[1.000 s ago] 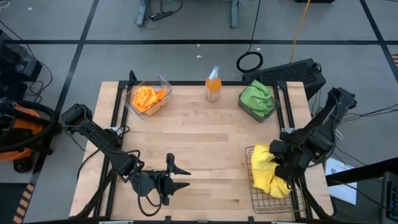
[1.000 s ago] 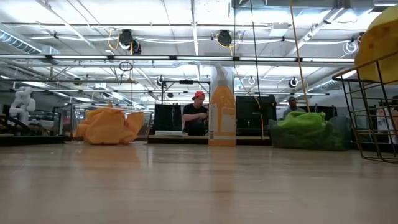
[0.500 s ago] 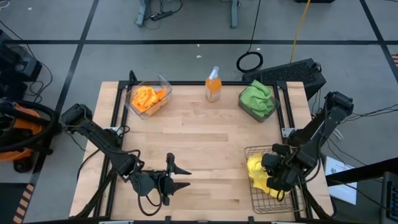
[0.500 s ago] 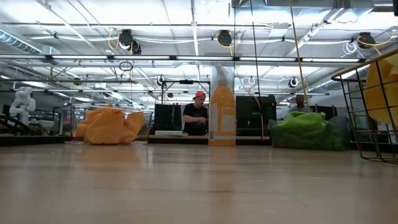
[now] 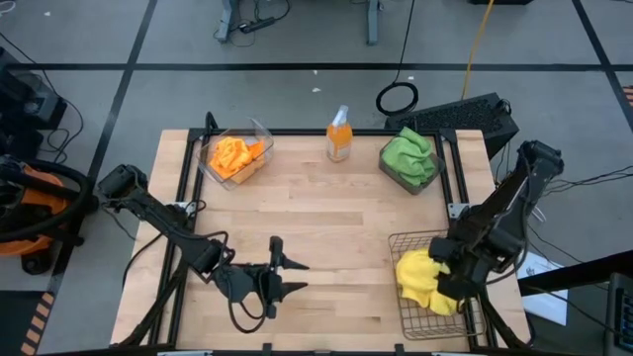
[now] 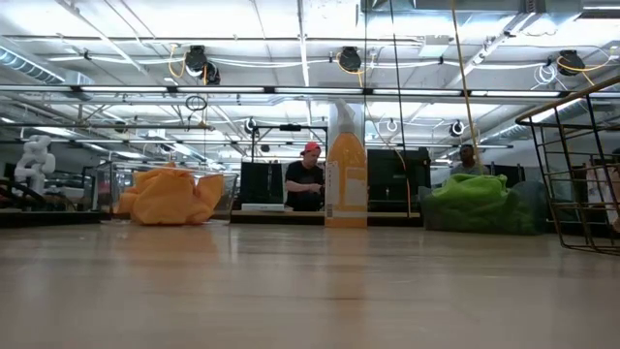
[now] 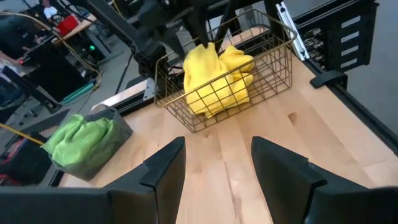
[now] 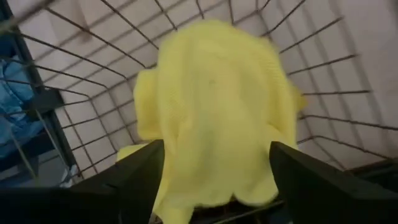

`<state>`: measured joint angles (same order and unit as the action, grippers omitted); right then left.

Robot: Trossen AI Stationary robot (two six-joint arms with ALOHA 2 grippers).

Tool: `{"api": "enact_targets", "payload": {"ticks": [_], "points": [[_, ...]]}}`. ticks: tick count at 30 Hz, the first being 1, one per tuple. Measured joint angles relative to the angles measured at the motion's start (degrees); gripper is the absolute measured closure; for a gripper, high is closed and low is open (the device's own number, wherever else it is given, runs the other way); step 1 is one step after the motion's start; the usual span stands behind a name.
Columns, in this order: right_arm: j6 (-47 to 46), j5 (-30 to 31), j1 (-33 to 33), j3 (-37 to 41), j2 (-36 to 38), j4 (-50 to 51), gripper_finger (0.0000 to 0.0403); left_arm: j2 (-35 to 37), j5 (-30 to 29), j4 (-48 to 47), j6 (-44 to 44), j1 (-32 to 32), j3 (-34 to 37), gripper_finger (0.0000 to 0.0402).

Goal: Sort microfiber towel by color & place in baskets
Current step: Put the yellow microfiber cloth into the wire basket, then return to Home Position

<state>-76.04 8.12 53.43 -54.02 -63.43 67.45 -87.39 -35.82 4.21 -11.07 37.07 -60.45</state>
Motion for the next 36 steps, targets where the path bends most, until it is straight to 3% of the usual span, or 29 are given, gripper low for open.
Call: {"api": "enact_targets", "payload": {"ticks": [3, 7, 9, 13, 17, 21, 28, 36], "points": [[3.34, 5.99, -0.07, -2.45, 0.77, 2.82, 0.0123, 0.0, 0.18, -0.01, -1.58, -0.59, 0.0, 0.021], [14.13, 25.01, -0.07, -4.0, 1.99, 2.47, 0.0142, -0.02, 1.53, 1.58, -5.94, -2.17, 0.02, 0.021], [22.04, 31.32, -0.84, -4.0, 3.1, -0.68, 0.0162, -0.02, 5.58, 4.03, -8.84, -3.79, 0.02, 0.021], [41.59, 37.92, -5.54, -4.0, 5.74, -10.22, 0.0227, 0.04, 15.68, 7.52, -11.95, -8.32, 0.02, 0.0211], [59.37, 38.34, -10.95, -4.0, 9.36, -17.79, 0.0316, 0.9, 20.78, 7.46, -12.21, -13.85, 0.02, 0.0219], [70.42, 37.26, -14.65, -3.04, 14.27, -22.7, 0.0392, 1.51, 25.87, 8.07, -12.21, -19.75, 0.02, 0.0269], [79.79, 34.89, -15.61, 4.76, 24.7, -32.83, 0.0395, 2.07, 32.75, 6.86, -10.21, -28.1, 0.49, 0.0392], [94.01, 25.38, -19.94, 22.61, 35.51, -53.42, 0.0402, 2.03, 33.78, 13.25, -4.0, -35.01, 6.33, 0.0387]]}}
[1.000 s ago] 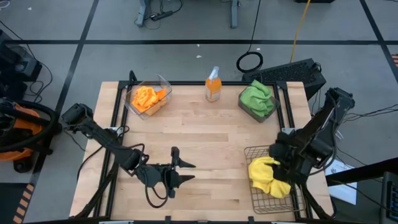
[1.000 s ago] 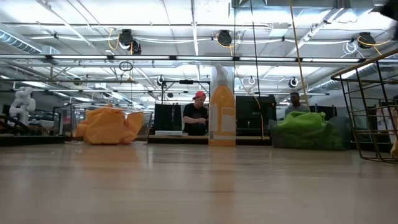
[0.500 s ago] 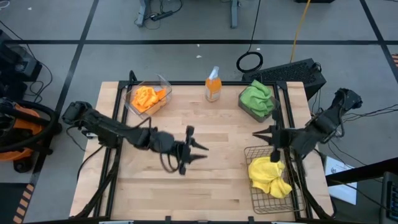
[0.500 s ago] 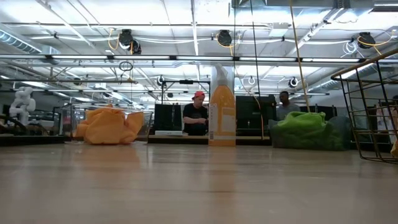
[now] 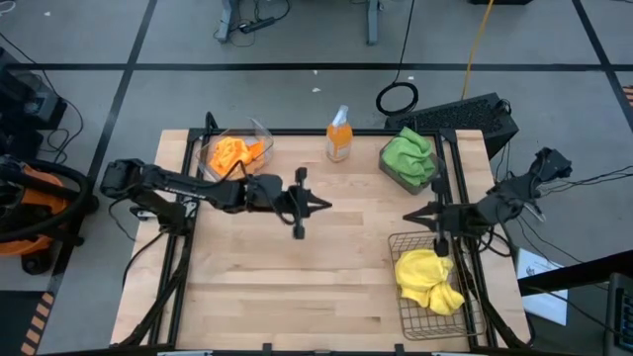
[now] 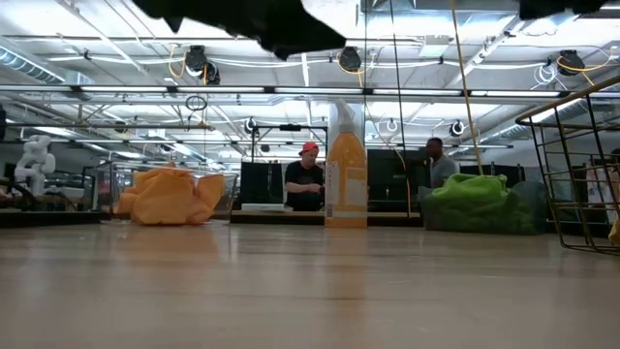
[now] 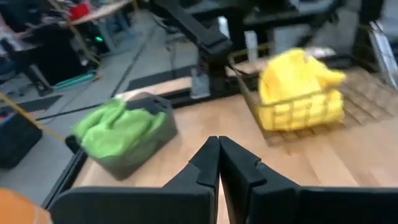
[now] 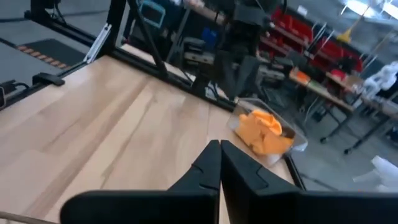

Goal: Sort microfiber towel by color & place in baskets
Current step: Return to Home Position

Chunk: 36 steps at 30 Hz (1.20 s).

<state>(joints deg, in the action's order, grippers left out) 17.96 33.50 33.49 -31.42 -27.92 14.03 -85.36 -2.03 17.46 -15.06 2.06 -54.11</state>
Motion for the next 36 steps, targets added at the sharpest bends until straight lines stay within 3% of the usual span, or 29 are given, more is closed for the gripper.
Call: {"api": "enact_targets", "payload": {"ticks": [10, 15, 20, 36], "points": [[0.98, -10.0, -9.73, 11.49, 12.39, -4.24, 0.0402, 2.98, -0.05, 14.83, 3.11, -5.57, 11.2, 0.0386], [0.66, -11.86, -13.2, 18.91, 16.98, -13.33, 0.0402, 6.56, -0.22, 22.79, 4.3, -7.28, 18.8, 0.0386], [0.95, -14.28, -15.86, 24.76, 18.14, -20.46, 0.0403, 8.68, -0.99, 31.85, 7.3, -7.29, 26.7, 0.0386], [-5.19, -16.58, -21.85, 30.64, 17.96, -22.24, 0.0403, 8.74, -4.05, 58.42, 14.45, -7.18, 47.95, 0.0386]]}}
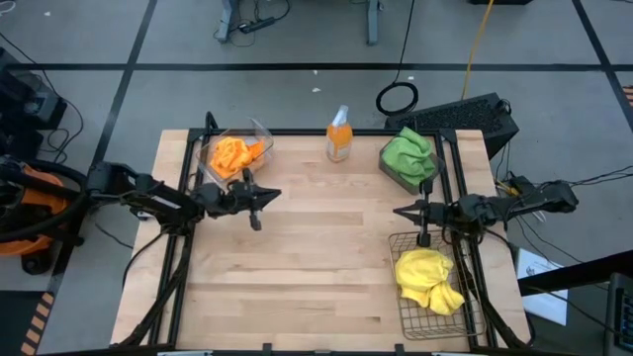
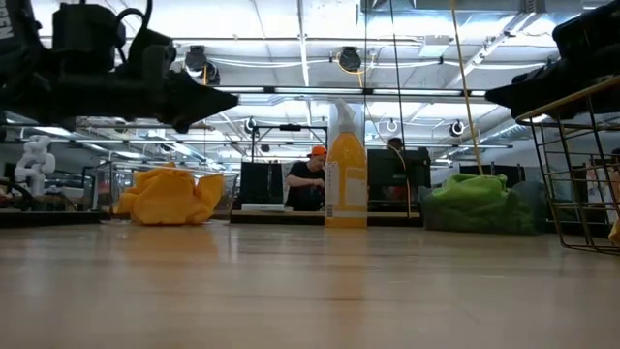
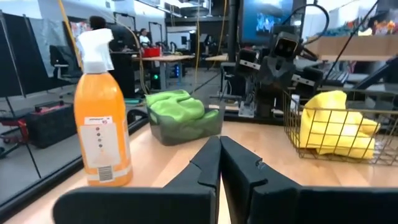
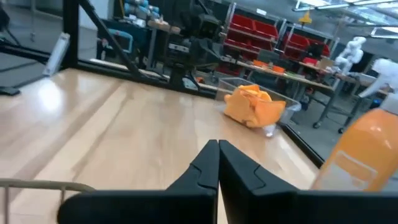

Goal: Sort microfiber towel by color & place in baskets
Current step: Return to Home Position

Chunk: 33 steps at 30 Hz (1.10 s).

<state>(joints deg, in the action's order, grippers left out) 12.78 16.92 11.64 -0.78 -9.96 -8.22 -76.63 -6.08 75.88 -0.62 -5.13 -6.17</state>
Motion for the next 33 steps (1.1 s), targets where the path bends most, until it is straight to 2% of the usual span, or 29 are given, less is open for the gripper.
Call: {"api": "enact_targets", "payload": {"ticks": [8, 15, 23, 29, 33], "points": [[2.95, -0.9, -0.85, -0.04, 0.06, 1.56, 0.0403, -0.01, 0.0, 6.12, -0.09, 0.0, 5.84, 0.0386], [1.05, -3.97, -1.33, -0.04, 0.18, 4.16, 0.0403, 0.21, 6.41, 5.35, -3.04, -0.12, 5.85, 0.0386], [1.07, -5.42, -1.31, -0.04, 0.34, 4.17, 0.0403, 4.29, 6.67, 4.05, -5.32, -0.15, 5.87, 0.0386], [2.05, -4.7, -1.31, -0.04, 2.67, 4.59, 0.0403, 11.67, 6.26, -6.07, -2.73, 0.1, 5.87, 0.0386], [3.0, 0.01, -1.33, -0.11, 6.33, 4.51, 0.0403, 17.18, 5.91, -12.55, -2.7, 0.93, 5.87, 0.0386]]}}
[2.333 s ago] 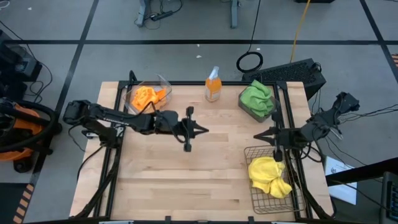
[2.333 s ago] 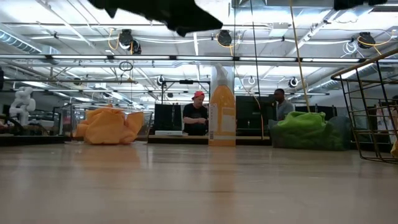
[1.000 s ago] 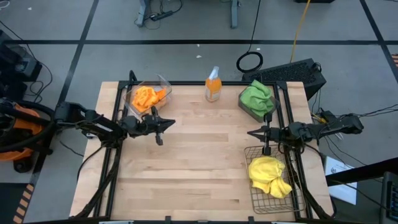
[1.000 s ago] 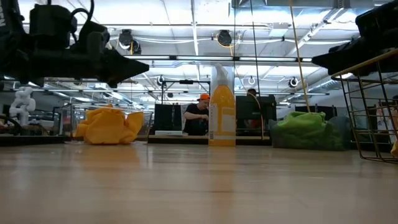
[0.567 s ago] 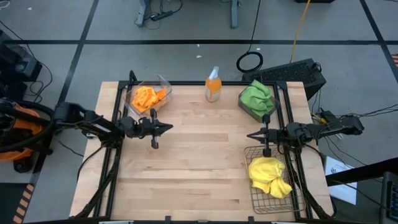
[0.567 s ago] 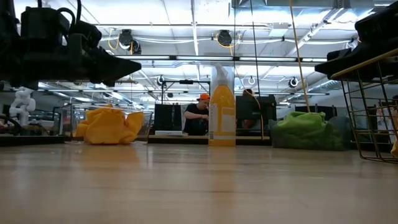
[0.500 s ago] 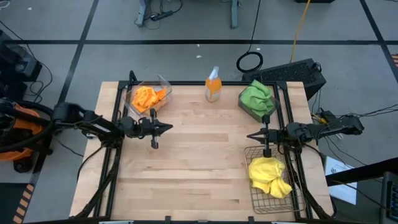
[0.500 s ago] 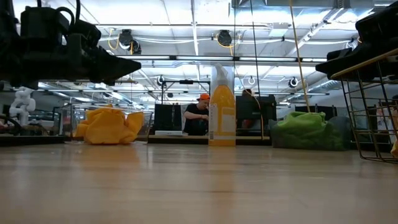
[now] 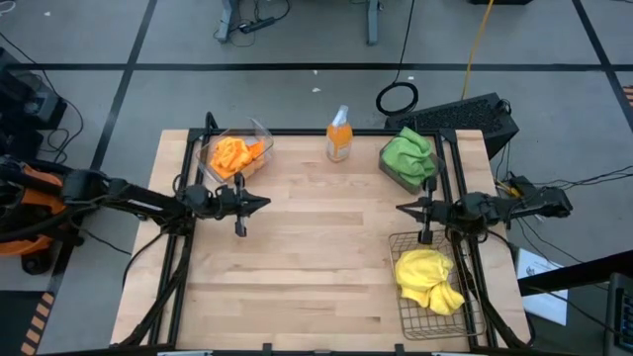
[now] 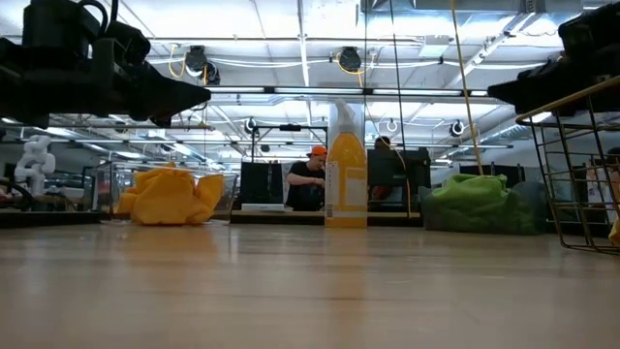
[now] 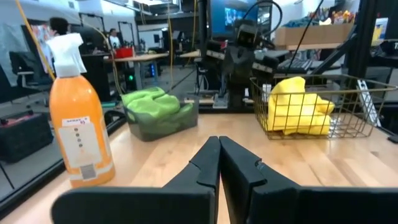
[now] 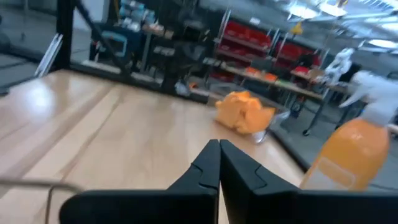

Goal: Sort microfiber towel by color & place in baskets
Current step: Return to Home Position

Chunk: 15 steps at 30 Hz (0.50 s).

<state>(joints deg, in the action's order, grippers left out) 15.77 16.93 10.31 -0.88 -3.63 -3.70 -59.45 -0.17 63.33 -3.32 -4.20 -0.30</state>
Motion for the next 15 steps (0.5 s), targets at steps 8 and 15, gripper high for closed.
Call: {"api": "enact_targets", "payload": {"ticks": [8, 15], "points": [[2.29, -2.32, 0.0, -0.05, 3.49, 0.43, 0.0403, 9.64, -2.25, -12.32, 0.03, 1.42, 0.0, 0.0386], [3.8, -17.75, -1.69, 0.0, 3.47, 2.0, 0.0403, 15.7, -2.76, -18.57, -0.35, 2.09, 0.0, 0.0386]]}}
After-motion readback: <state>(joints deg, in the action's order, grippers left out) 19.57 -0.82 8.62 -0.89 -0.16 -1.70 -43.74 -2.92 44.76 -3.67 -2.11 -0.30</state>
